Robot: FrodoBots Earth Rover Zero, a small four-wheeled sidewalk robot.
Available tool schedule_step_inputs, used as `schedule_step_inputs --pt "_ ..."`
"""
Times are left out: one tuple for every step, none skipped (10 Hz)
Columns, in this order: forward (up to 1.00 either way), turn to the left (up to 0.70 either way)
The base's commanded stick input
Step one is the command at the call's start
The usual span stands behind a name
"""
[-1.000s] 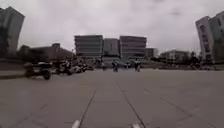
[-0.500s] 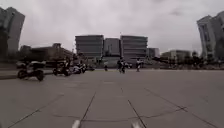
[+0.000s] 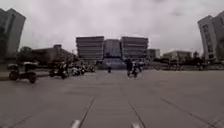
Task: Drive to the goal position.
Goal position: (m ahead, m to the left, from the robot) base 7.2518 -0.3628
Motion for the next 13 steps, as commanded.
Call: schedule_step_inputs --pt "1.0 0.0" --pt "1.0 0.0" --pt "1.0 0.0" --pt "1.0 0.0" --pt "1.0 0.0" --pt "1.0 0.0" --pt "1.0 0.0" --pt "1.0 0.0" --pt "1.0 0.0" --pt "1.0 0.0" --pt "1.0 0.0" --pt "1.0 0.0" --pt "1.0 0.0"
